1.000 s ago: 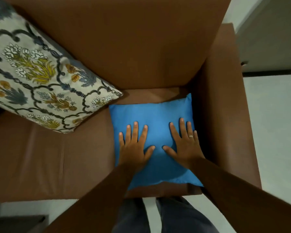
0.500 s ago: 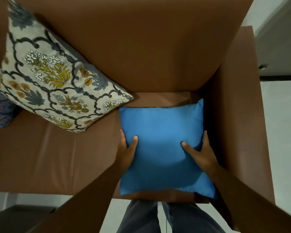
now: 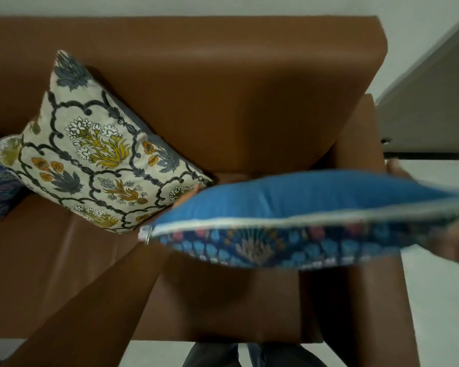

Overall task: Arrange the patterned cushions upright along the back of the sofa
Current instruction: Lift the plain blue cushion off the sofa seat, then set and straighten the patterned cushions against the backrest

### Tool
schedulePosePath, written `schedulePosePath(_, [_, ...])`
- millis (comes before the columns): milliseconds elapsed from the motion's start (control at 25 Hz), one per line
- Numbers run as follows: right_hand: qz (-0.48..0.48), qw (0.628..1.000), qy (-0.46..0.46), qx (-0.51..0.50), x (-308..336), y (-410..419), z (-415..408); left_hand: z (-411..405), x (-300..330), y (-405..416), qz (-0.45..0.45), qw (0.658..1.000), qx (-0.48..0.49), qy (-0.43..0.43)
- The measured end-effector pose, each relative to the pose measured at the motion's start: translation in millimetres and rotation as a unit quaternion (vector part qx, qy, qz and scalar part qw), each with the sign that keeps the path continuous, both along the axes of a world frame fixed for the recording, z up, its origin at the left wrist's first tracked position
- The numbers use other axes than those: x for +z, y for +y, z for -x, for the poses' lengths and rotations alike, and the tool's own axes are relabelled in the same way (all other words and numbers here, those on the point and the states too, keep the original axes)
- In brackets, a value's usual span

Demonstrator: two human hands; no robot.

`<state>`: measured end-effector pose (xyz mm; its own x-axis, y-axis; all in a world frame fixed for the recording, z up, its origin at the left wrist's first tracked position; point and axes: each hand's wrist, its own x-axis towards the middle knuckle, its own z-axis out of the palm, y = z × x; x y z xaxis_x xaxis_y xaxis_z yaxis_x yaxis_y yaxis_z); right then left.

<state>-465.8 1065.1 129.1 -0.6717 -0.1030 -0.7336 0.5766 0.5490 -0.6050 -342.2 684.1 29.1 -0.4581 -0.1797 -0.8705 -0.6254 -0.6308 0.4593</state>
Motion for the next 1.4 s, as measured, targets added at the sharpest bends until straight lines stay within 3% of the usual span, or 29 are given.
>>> schedulePosePath(40, [0.006, 1.0, -0.008, -0.02, 10.5, -9.5, 9.2, 9.3, -14.7, 1.5, 0.083, 0.995, 0.05, 0.006])
schedulePosePath(80, [0.012, 0.999, -0.019, -0.047, 20.7, -21.9, 19.8, 29.4, -16.4, 8.3, 0.07, 0.993, 0.045, -0.085])
schedulePosePath(200, [-0.041, 0.998, -0.025, -0.034, 31.7, -69.2, 53.0, 57.5, -40.6, 19.2, -0.063, 0.997, 0.017, -0.046])
schedulePosePath(320, [-0.032, 0.998, 0.051, 0.026, 24.9, -85.8, 72.9, 65.9, -72.7, 18.7, -0.037, 0.995, -0.07, -0.059])
schedulePosePath(440, [-0.034, 0.996, 0.07, 0.031, 7.2, -87.1, 62.0, 65.5, -85.5, 25.0, -0.061, 0.997, -0.035, -0.03])
schedulePosePath(520, [0.009, 0.993, 0.111, -0.032, -4.6, -82.0, 26.3, 44.0, -77.4, 28.9, -0.018, 0.998, -0.058, -0.027])
schedulePosePath(600, [0.015, 0.977, 0.176, -0.12, -34.7, -68.7, -25.2, 19.9, -57.3, 36.3, 0.099, 0.992, -0.082, -0.017])
schedulePosePath(680, [-0.001, 0.951, 0.191, -0.242, -69.3, -56.5, -87.0, 8.3, -31.1, 36.5, 0.266, 0.957, -0.071, 0.09])
schedulePosePath(800, [0.102, 0.924, 0.011, -0.367, -120.2, -68.3, -127.8, 45.3, 15.4, 17.6, 0.493, 0.807, -0.141, 0.295])
schedulePosePath(880, [0.221, 0.894, -0.066, -0.383, -135.6, -83.3, -109.1, 94.6, 37.9, 8.6, 0.545, 0.738, -0.228, 0.326])
schedulePosePath(1000, [0.339, 0.849, -0.059, -0.401, -143.6, -99.4, -69.6, 137.0, 40.2, 20.4, 0.489, 0.743, -0.366, 0.272])
schedulePosePath(1160, [0.385, 0.819, -0.038, -0.424, -146.0, -104.7, -40.2, 134.6, 27.8, 40.0, 0.557, 0.703, -0.287, 0.336])
schedulePosePath(1240, [0.373, 0.822, -0.038, -0.428, -145.0, -102.5, -29.8, 137.1, 24.1, 45.4, 0.59, 0.684, -0.258, 0.342])
schedulePosePath(1320, [0.351, 0.827, -0.047, -0.436, -146.9, -102.9, -29.4, 138.0, 20.6, 47.9, 0.602, 0.68, -0.26, 0.326])
schedulePosePath(1400, [0.361, 0.798, -0.049, -0.481, -152.9, -102.4, -44.2, 130.0, 16.0, 44.0, 0.608, 0.682, -0.242, 0.327])
